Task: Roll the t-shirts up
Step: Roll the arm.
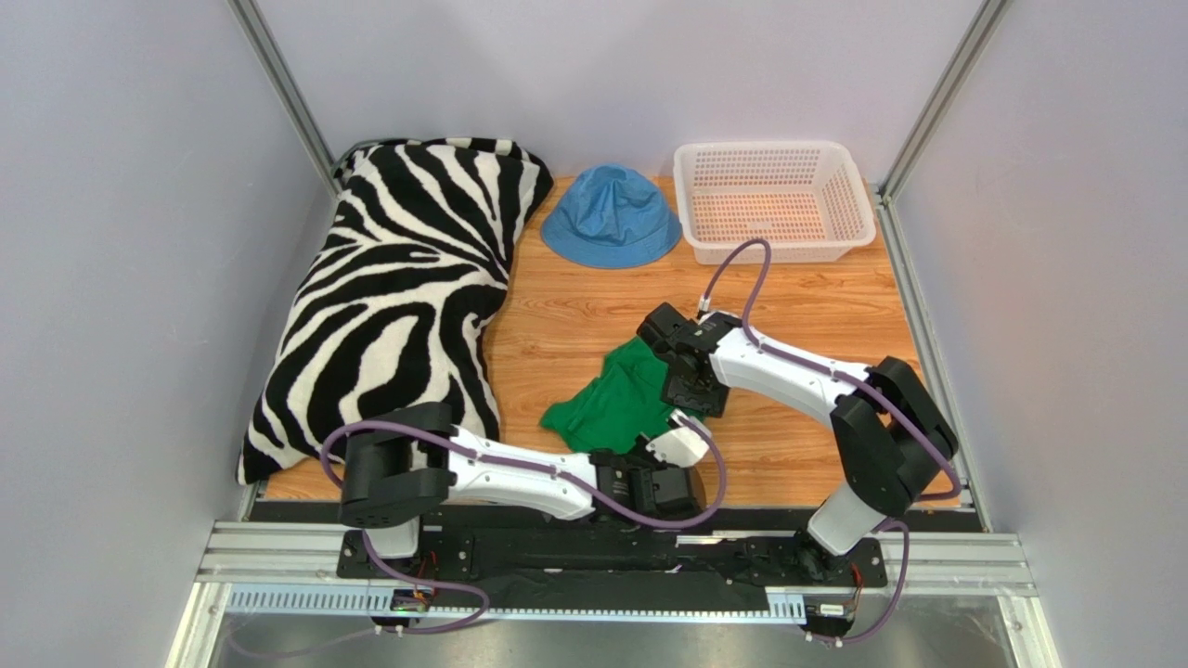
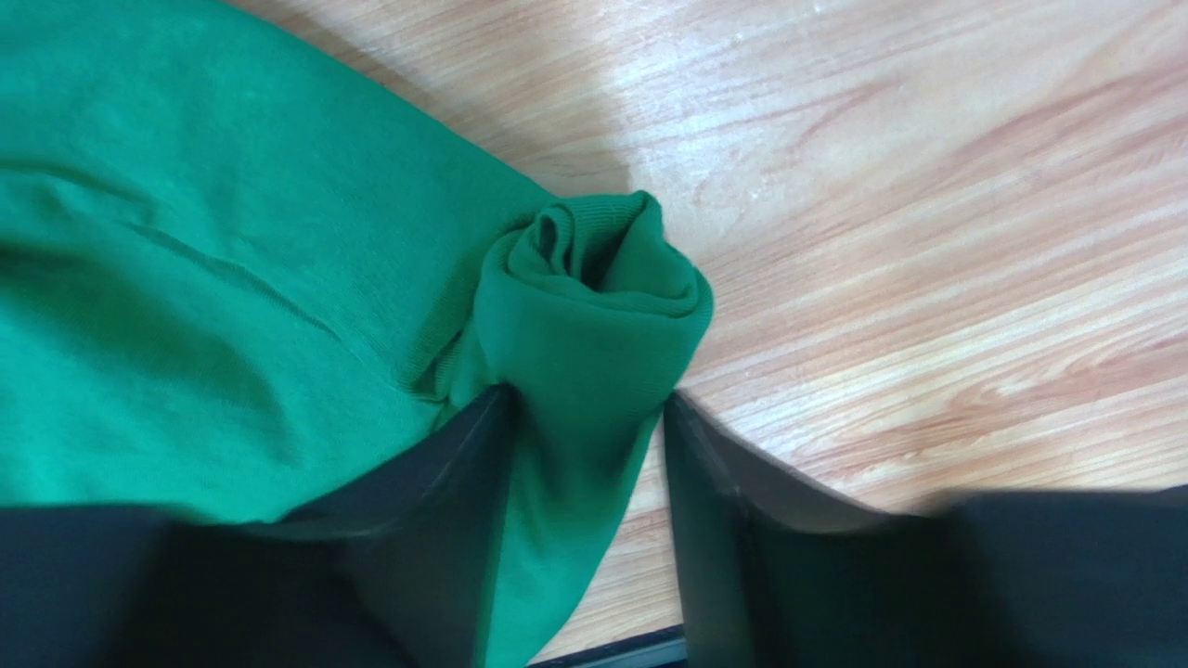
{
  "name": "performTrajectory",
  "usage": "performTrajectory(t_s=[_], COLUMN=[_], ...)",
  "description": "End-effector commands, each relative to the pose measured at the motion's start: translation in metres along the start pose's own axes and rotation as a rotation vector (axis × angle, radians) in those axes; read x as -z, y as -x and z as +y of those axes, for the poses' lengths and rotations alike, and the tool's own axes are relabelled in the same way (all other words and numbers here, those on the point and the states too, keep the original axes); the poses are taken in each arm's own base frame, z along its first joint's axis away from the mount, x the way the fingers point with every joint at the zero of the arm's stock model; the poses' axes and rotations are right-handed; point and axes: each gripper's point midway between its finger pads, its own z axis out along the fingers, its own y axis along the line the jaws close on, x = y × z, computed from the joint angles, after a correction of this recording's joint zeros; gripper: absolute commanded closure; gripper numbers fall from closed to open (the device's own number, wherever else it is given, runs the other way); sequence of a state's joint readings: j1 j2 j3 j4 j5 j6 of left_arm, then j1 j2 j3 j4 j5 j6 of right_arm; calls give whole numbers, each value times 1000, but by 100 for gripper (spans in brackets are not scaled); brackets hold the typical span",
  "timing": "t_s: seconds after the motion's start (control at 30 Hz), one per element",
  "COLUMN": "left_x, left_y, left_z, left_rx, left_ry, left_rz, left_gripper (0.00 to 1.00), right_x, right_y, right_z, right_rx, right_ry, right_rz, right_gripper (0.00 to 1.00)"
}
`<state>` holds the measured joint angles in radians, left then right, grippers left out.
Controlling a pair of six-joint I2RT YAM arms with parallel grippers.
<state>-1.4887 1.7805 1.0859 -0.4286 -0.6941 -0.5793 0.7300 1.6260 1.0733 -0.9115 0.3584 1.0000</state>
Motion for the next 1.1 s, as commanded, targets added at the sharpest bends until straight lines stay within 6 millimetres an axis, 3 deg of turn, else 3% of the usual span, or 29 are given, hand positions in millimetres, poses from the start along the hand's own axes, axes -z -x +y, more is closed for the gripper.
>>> performTrajectory(t_s=[0.0, 0.03, 0.07, 0.27, 0.3, 0.37, 0.4, 0.5, 0.53, 0.8, 1.07], left_x=[3, 6, 4, 2, 6, 3, 6, 6, 7, 4, 1], left_y=[0, 7, -1, -6, -8, -7, -7, -7, -9, -15, -20], left_z=[0, -1, 1, 2, -3, 4, 1, 2, 2, -1, 2], left_rx=[150, 188, 200, 344, 363, 419, 436, 471, 477, 547, 617], left_ry=[-145, -178, -190, -361, -416, -446, -493, -558, -572, -687, -735], left_rz=[31, 12, 30, 89, 110, 117, 134, 166, 180, 270, 312], left_gripper=[100, 100, 100, 100, 100, 100, 100, 100, 100, 100, 100], right_x=[15, 25, 25, 55, 50, 59, 52, 62, 55, 52, 44], right_y=[14, 19, 21, 38, 32, 34, 26, 26, 19, -2, -2], right_z=[8, 10, 11, 11, 7, 8, 4, 6, 3, 15, 17], right_rx=[-30, -46, -56, -119, -119, -153, -151, -188, -181, -158, -161], right_ry=[106, 150, 172, 333, 337, 412, 414, 500, 498, 585, 589], right_rz=[-82, -108, -126, -246, -243, -276, -272, -311, -305, -321, -340], right_gripper=[28, 24, 18, 16, 16, 16, 17, 18, 19, 25, 28])
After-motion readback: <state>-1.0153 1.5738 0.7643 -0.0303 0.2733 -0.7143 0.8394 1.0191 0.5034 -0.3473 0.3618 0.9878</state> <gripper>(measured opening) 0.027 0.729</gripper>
